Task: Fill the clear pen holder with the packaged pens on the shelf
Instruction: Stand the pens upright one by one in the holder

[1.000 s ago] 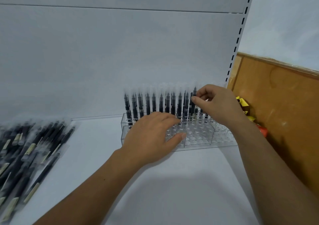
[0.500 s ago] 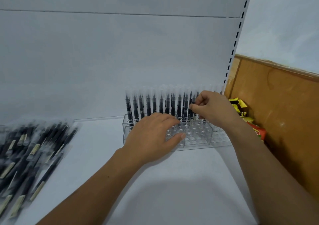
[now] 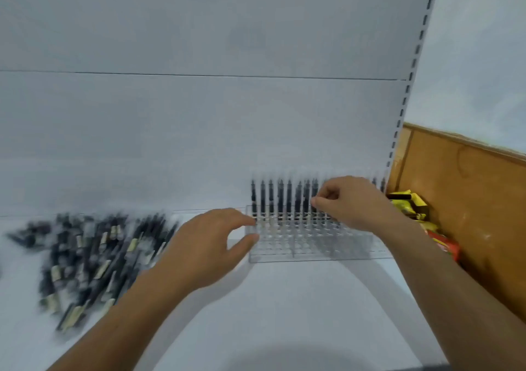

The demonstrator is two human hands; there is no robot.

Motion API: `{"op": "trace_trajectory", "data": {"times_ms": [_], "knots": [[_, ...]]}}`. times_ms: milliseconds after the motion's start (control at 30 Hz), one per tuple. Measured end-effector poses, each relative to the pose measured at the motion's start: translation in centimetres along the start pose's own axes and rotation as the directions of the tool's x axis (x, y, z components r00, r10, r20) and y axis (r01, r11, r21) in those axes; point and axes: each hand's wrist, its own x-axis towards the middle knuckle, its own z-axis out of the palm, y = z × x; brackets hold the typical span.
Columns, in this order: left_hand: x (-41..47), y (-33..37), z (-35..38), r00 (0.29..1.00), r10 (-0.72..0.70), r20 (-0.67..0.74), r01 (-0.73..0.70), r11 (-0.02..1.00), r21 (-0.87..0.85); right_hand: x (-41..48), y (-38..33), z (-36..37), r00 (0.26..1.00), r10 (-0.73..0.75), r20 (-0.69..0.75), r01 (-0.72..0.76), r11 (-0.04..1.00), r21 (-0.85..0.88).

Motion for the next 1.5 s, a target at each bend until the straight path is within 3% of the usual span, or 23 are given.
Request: {"op": "trace_trajectory", "data": {"times_ms": [100,300,400,567,700,867,1167,1500], "knots": [[-4.0,-3.0,-2.0,0.986,-0.164,-0.031,0.164,0.986,0.029,-0.7,-5.7,2.3,0.984,-0.152,0.094,0.147,0.987,0.059],[-11.2,-6.5,-4.2,0.912,-0.396,-0.107,0.406,0.907,0.108,-2.2,-13.7,9.1,0.870,-0.425,0.251,0.415,0.905,0.096],[-12.5,-6.7,-4.4,0.889,-0.438,-0.137,0.454,0.882,0.126,-1.5,-15.9,11.8,0.820,-0.486,0.304,0.493,0.868,0.059],[-12.7,-6.5,-4.0,0.889,-0.450,-0.083,0.458,0.876,0.151,-0.6,-17.0,15.3,0.799,-0.545,0.255,0.544,0.835,0.082],[-12.5,-6.6,-3.4,0.873,-0.484,-0.060,0.487,0.858,0.164,-1.3,-16.7,16.7,0.789,-0.564,0.244,0.548,0.825,0.134],[-11.6,-6.9,-3.2,0.836,-0.548,-0.014,0.541,0.821,0.184,-1.1,-15.8,16.4,0.842,-0.479,0.248,0.478,0.876,0.065],[-8.6,-7.0,-3.8,0.764,-0.626,0.155,0.528,0.745,0.408,-1.2,-14.8,15.6,0.884,-0.395,0.249,0.375,0.918,0.126],[-7.3,-7.0,-4.5,0.656,-0.696,0.291,0.666,0.716,0.212,-0.8,-14.7,15.5,0.897,-0.337,0.285,0.184,0.872,0.453]]}}
